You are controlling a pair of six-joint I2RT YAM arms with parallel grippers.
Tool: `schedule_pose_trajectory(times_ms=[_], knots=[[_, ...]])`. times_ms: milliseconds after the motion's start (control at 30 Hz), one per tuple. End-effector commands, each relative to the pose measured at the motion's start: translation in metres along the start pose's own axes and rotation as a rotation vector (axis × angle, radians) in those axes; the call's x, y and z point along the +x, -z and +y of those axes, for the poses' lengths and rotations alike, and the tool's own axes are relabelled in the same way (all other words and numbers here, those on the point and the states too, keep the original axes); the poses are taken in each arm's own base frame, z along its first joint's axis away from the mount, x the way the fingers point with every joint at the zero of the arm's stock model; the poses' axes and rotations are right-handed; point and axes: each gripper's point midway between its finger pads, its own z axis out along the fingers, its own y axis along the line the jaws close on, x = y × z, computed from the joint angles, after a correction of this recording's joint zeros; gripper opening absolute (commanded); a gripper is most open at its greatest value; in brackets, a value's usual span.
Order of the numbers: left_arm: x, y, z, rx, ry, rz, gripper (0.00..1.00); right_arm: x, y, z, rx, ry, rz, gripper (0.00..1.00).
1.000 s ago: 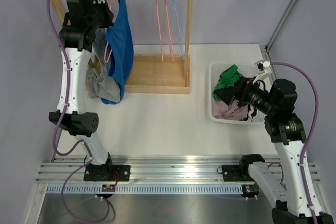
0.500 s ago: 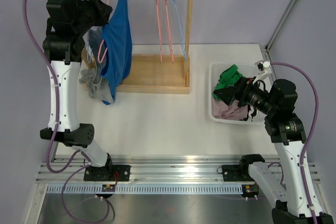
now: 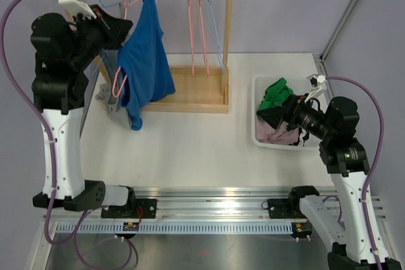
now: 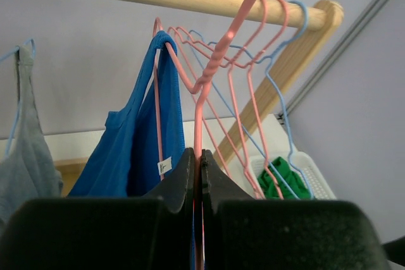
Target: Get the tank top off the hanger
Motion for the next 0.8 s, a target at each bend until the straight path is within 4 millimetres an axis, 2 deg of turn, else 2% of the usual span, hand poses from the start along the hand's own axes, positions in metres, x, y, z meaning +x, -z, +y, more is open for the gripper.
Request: schedule_pose_trajectory(times_ms=[0,67,100,133,167,200,267,300,367,400,433,467,533,567,600,633,700,733,767], knots=[[-0.051,0.056,-0.054,0.165,-0.02,-0.206,0.0,0.0,0.003,0.012,-0.057,0.014,-0.003,0.86],[-0.046,0.066,-0.059,0.186,-0.013,-0.205,0.0,0.0,0.004,0.016,-0.073,0.02,-0.002,0.88],[-0.049,0.083,-0.068,0.206,-0.02,-0.228,0.0,-0.001,0.005,0.018,-0.08,0.022,-0.006,0.88],[-0.046,0.089,-0.072,0.222,-0.012,-0.226,0.0,0.0,0.005,0.019,-0.087,0.023,-0.006,0.89],[-0.037,0.091,-0.071,0.229,-0.005,-0.218,0.0,0.0,0.005,0.02,-0.093,0.021,-0.003,0.89],[-0.036,0.107,-0.078,0.248,-0.004,-0.233,0.0,-0.001,0.005,0.022,-0.102,0.02,-0.009,0.9],[-0.026,0.118,-0.081,0.268,0.005,-0.231,0.0,-0.001,0.005,0.023,-0.116,0.02,-0.008,0.95],[-0.01,0.128,-0.081,0.274,0.024,-0.216,0.0,-0.003,0.004,0.026,-0.131,0.016,-0.014,0.99],[0.008,0.135,-0.08,0.288,0.042,-0.197,0.0,0.0,0.002,0.028,-0.158,0.002,-0.005,1.0],[0.034,0.13,-0.07,0.271,0.075,-0.149,0.0,-0.003,0.001,0.031,-0.177,-0.004,-0.013,0.99],[0.038,0.147,-0.074,0.278,0.071,-0.172,0.0,0.003,-0.001,0.031,-0.199,-0.017,0.006,0.99],[0.047,0.154,-0.073,0.278,0.074,-0.171,0.0,0.004,-0.003,0.03,-0.213,-0.032,0.011,1.0],[0.078,0.164,-0.068,0.279,0.099,-0.136,0.0,0.003,-0.008,0.03,-0.235,-0.063,0.004,1.0],[0.091,0.165,-0.065,0.279,0.112,-0.115,0.0,0.011,-0.013,0.022,-0.23,-0.093,0.016,1.0],[0.102,0.167,-0.065,0.286,0.125,-0.095,0.0,0.008,-0.016,0.024,-0.256,-0.108,-0.004,1.0],[0.126,0.165,-0.06,0.296,0.147,-0.038,0.0,0.018,-0.022,0.015,-0.257,-0.146,0.014,1.0],[0.146,0.171,-0.062,0.323,0.157,0.005,0.0,0.021,-0.027,0.024,-0.315,-0.16,0.003,1.0],[0.173,0.167,-0.055,0.323,0.188,0.081,0.0,0.028,-0.034,0.016,-0.297,-0.178,0.003,0.99],[0.185,0.168,-0.054,0.331,0.198,0.106,0.0,0.039,-0.039,0.027,-0.326,-0.175,0.029,0.99]])
